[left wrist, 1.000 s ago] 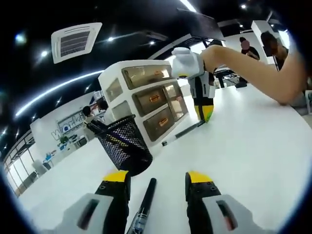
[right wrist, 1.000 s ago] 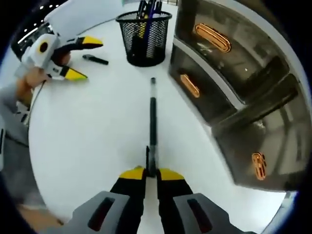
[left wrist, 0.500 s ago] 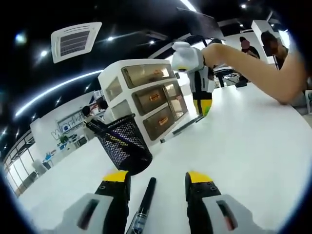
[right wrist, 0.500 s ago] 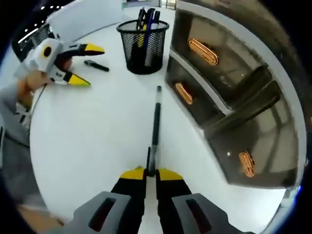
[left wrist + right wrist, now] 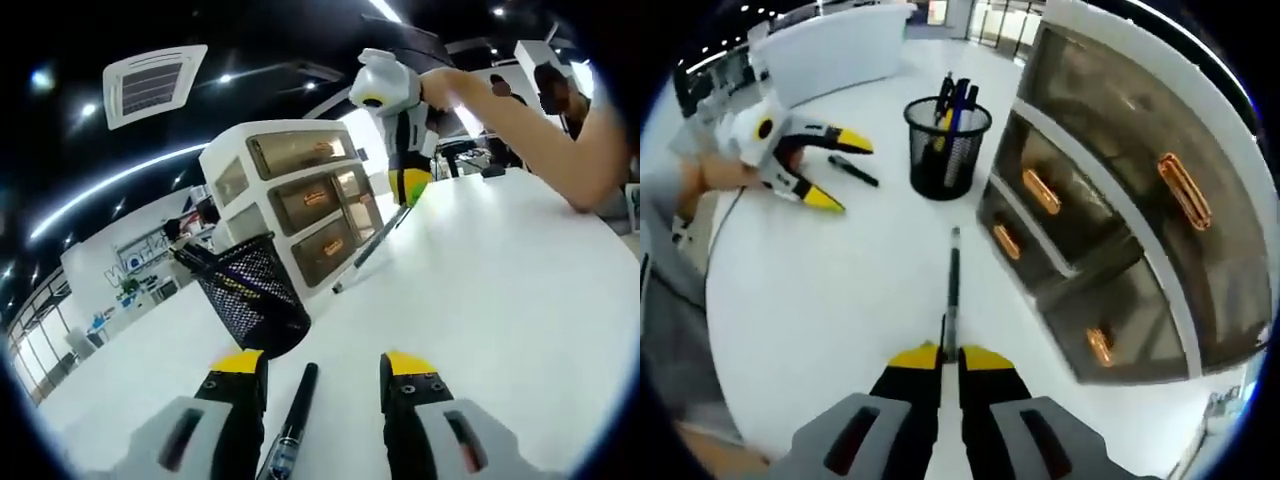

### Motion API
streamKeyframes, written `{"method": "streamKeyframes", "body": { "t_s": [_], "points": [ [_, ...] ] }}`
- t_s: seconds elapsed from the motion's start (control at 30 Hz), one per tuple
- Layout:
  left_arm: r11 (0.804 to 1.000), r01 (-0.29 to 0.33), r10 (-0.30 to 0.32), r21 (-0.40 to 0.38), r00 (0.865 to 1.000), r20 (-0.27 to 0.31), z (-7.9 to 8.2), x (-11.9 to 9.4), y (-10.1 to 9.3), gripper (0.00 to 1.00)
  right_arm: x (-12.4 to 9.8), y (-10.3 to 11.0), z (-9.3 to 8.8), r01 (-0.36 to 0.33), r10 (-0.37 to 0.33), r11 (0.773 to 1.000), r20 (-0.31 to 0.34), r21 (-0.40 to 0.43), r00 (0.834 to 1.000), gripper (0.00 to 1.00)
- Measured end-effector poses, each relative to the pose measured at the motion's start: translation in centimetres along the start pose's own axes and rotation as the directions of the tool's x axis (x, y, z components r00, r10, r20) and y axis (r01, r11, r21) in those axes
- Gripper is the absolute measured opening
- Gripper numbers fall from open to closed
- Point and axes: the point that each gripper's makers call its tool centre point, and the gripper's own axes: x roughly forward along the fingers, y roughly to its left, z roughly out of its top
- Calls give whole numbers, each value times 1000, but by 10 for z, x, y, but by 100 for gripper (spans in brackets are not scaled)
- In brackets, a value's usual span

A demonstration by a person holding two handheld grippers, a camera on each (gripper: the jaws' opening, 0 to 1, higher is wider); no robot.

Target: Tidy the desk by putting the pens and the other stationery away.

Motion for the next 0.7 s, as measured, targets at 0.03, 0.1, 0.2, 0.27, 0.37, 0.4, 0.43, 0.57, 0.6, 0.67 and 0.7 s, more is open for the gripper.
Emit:
{"method": "streamKeyframes", "body": {
  "t_s": [0.03, 0.1, 0.2, 0.27, 0.37, 0.4, 0.43, 0.57, 0.6, 0.67, 0.7],
  "points": [
    [1000, 1, -1, 0, 1000, 0, 0, 0, 0, 45, -1, 1, 2, 0, 0, 1000, 8, 0, 1000, 4],
    [1000, 0, 0, 1, 1000, -1, 0, -1, 0, 45, -6, 0, 8, 8, -8, 1000, 38, -1, 999, 4],
    [1000, -1, 1, 1, 1000, -2, 0, -1, 0, 45, -12, -1, 15, 21, -21, 1000, 75, 4, 997, 4],
    [1000, -2, 2, 2, 1000, -4, 0, -1, 1, 45, -16, -2, 18, 27, -28, 1000, 89, 8, 996, 4],
    [1000, -2, 2, 0, 1000, -4, 0, -1, 1, 45, -20, -2, 22, 34, -34, 999, 113, 3, 993, 4],
    [1000, -2, 2, 0, 1000, -4, 0, -1, 1, 45, -21, -2, 24, 35, -36, 999, 121, 5, 992, 4],
    [1000, -1, 1, -1, 1000, -5, -1, -1, 1, 45, -22, -2, 26, 37, -38, 999, 132, 8, 991, 4],
    [1000, -3, 3, 4, 1000, -5, 0, -1, 1, 45, -26, -5, 36, 43, -46, 999, 172, 17, 984, 4],
    [1000, -4, 4, 4, 1000, -4, 0, -1, 2, 45, -27, -5, 39, 46, -48, 999, 183, 16, 982, 4],
    [1000, -7, 7, 3, 1000, -4, 0, -1, 2, 45, -30, -6, 45, 49, -51, 999, 210, 17, 976, 4],
    [1000, -8, 8, 2, 1000, -4, 0, -1, 3, 45, -31, -6, 46, 49, -51, 999, 218, 14, 975, 4]
  ]
}}
